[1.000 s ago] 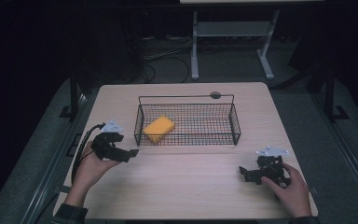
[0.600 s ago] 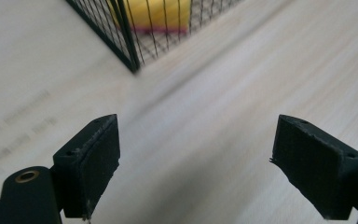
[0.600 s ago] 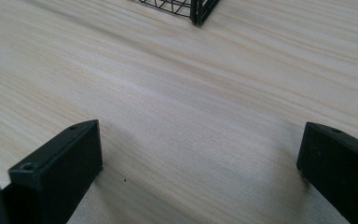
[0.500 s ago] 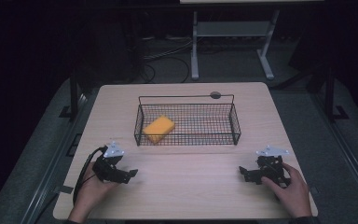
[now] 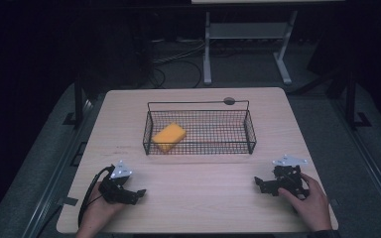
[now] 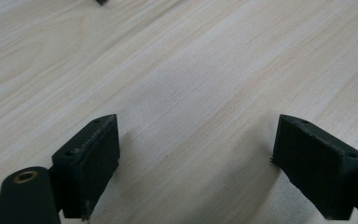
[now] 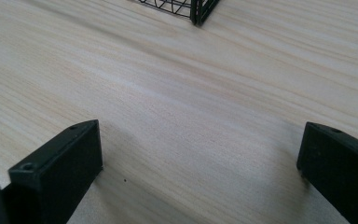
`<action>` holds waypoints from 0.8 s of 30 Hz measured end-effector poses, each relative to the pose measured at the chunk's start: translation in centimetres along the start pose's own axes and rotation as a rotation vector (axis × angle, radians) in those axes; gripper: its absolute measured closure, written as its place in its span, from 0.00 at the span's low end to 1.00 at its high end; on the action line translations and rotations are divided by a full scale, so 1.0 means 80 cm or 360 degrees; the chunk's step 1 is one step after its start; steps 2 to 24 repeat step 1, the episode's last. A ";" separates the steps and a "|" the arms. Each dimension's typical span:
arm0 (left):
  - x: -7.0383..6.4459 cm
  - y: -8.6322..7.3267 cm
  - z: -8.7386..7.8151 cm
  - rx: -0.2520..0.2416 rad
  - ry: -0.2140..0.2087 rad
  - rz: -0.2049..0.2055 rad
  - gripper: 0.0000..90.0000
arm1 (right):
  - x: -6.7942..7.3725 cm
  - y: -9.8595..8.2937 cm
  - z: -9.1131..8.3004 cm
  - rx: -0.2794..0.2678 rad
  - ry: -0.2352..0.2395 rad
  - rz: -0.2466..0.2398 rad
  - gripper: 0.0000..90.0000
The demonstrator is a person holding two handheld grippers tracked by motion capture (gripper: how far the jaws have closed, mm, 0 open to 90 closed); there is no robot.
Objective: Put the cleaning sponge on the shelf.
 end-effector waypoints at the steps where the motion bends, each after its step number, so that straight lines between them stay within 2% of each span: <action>1: 0.000 -0.001 0.000 -0.0014 -0.0001 0.0001 0.15 | 0.000 0.000 0.000 0.0000 0.0000 0.0001 0.00; 24: 0.000 -0.001 0.000 -0.0014 -0.0001 0.0001 0.15 | 0.000 0.000 0.000 0.0000 0.0000 0.0001 0.00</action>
Point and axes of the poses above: each handheld gripper's, and its own axes: z roughly forward along the jaws, y roughly out of its top, x roughly to its left, the point moved 9 cm from there along z, roughly forward along the jaws, and after that the axes turned 7 degrees about y, right-handed, at the moved point
